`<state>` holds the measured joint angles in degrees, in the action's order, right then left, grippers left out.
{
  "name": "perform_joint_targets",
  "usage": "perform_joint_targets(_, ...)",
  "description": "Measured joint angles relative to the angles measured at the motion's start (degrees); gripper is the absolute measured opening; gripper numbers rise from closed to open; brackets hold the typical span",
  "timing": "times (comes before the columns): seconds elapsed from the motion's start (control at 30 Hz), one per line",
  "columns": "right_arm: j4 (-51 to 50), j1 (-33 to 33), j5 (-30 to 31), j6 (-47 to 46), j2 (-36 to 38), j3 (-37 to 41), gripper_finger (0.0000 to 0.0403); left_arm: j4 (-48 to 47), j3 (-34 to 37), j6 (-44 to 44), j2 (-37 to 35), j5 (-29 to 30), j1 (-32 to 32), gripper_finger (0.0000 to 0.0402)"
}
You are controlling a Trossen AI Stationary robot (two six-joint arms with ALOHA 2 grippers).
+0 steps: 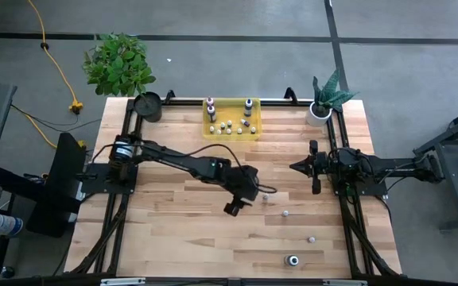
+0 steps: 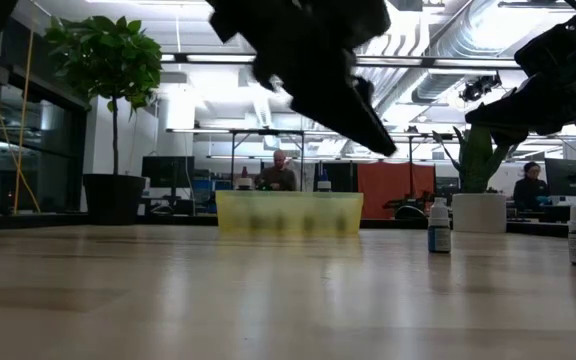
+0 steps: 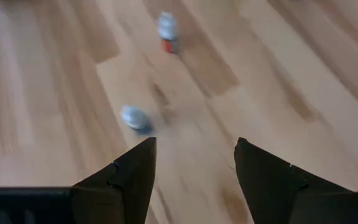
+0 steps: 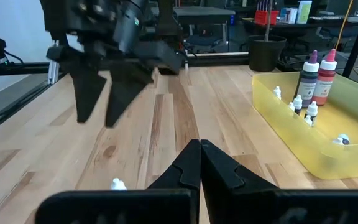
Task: Pick & Place food coloring
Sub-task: Put the small blue food coloring bottle into the yellow container
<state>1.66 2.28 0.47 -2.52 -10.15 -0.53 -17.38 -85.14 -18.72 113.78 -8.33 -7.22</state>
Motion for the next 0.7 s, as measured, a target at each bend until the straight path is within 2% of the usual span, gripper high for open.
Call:
perform_joint_targets(0.1, 0.0, 0.0, 0.0, 0.0, 0.0, 0.0, 0.0, 0.5, -1.8, 2.6, 2.8, 1.0, 0.6, 0.0205)
perform_joint_targets(0.23, 0.1, 0.0, 0.0, 0.0, 0.0, 0.0, 0.0, 1.0, -3.8, 6.7, 6.8, 8.4, 1.5, 0.0205)
perform_joint_targets(0.3, 0.1, 0.0, 0.0, 0.0, 0.0, 0.0, 0.0, 0.6, -4.7, 9.0, 8.0, 9.7, 1.7, 0.0205)
perform_joint_targets(0.4, 0.1, 0.0, 0.0, 0.0, 0.0, 0.0, 0.0, 1.9, -5.8, 9.6, 9.1, 7.9, 2.2, 0.0205)
perform_joint_targets(0.7, 0.2, 0.0, 0.0, 0.0, 0.0, 0.0, 0.0, 2.1, -5.8, 3.1, 9.3, 2.5, 2.3, 0.0205)
